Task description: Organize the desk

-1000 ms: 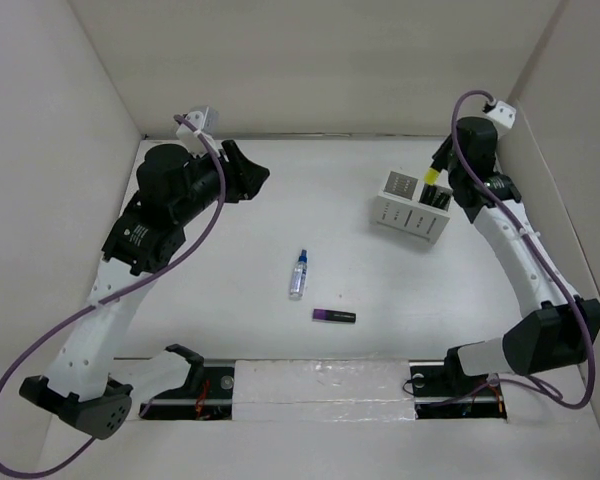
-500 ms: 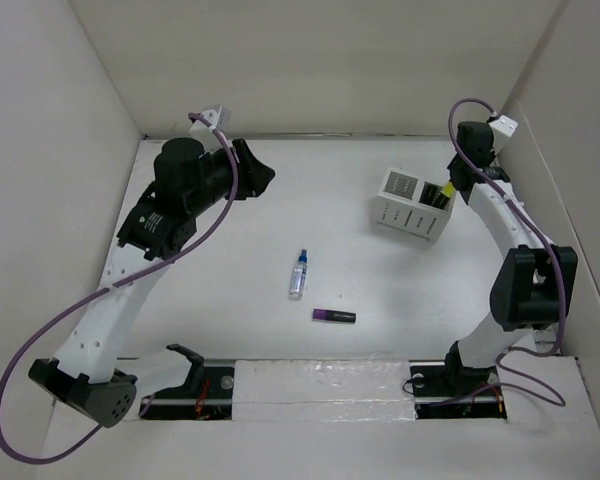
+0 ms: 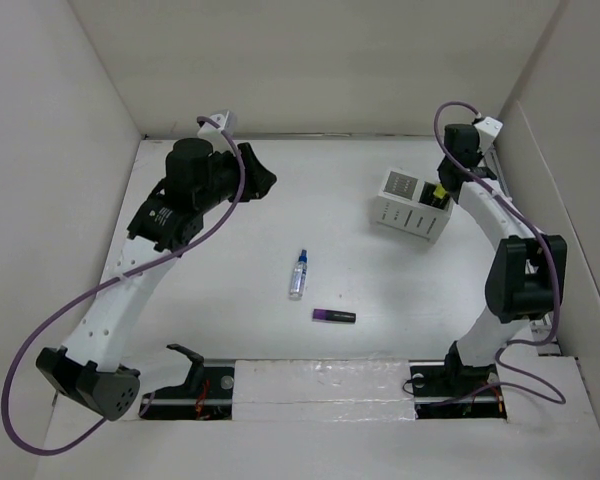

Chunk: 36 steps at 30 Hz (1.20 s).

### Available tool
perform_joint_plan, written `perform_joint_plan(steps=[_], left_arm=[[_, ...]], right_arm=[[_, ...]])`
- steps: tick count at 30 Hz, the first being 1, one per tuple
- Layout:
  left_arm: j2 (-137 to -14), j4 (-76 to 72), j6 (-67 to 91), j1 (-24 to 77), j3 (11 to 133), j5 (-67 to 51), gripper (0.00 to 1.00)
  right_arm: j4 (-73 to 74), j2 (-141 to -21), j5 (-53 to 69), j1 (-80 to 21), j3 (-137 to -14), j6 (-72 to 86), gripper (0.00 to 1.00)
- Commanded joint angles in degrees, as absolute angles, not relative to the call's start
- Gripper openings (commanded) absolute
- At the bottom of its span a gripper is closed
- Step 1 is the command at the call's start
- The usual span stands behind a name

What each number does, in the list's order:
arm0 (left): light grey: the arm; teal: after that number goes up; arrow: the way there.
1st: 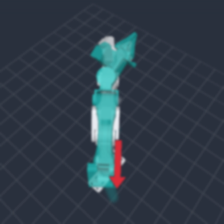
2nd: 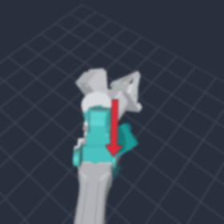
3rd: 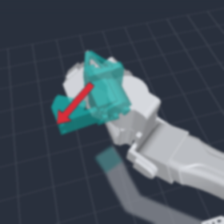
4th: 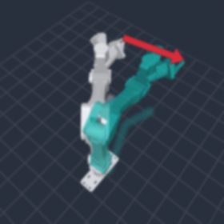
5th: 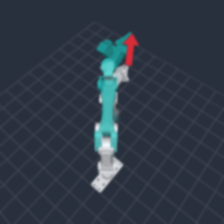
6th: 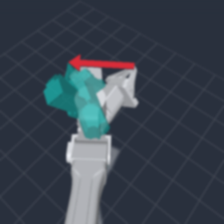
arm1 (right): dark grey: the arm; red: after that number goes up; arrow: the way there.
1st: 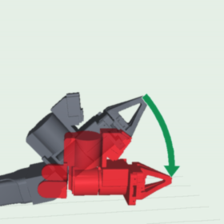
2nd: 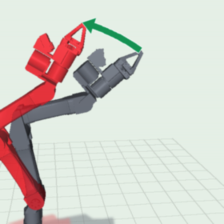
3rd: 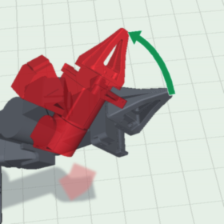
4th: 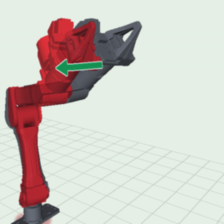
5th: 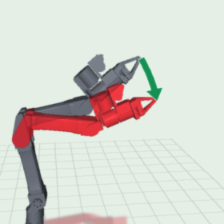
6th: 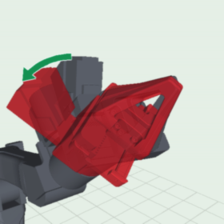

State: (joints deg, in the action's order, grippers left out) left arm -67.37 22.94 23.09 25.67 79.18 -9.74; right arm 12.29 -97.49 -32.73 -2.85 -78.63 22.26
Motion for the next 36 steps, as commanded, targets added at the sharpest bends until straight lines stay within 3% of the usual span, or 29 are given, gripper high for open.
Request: perform_joint_plan(steps=[1,11,17,23,30,32,36], left_arm=[[-67.50,20.92,23.29,25.31,79.63,-10.99,0.39],[-67.15,21.53,23.12,25.31,79.37,-11.34,0.38],[-66.18,21.71,23.29,25.31,78.84,-11.77,0.38],[-64.60,21.53,23.91,25.31,77.78,-12.65,0.38],[-63.20,20.39,24.70,25.31,77.08,-14.94,0.38],[-62.84,19.95,24.96,25.31,76.73,-15.82,0.38],[-61.79,19.34,25.49,25.31,75.68,-17.05,0.38]], right_arm=[[8.44,-97.56,-35.07,-4.13,-78.31,21.97,0.15],[8.44,-97.12,-38.41,-7.03,-76.29,23.82,0.19],[9.58,-95.98,-39.20,-8.26,-74.89,24.52,0.28],[10.46,-91.86,-38.59,-9.40,-73.65,24.87,0.46],[13.53,-84.82,-36.13,-11.59,-72.69,24.61,0.53],[14.50,-82.89,-34.38,-13.09,-71.64,24.87,0.49],[18.70,-76.75,-30.08,-19.23,-68.21,27.24,0.00]])
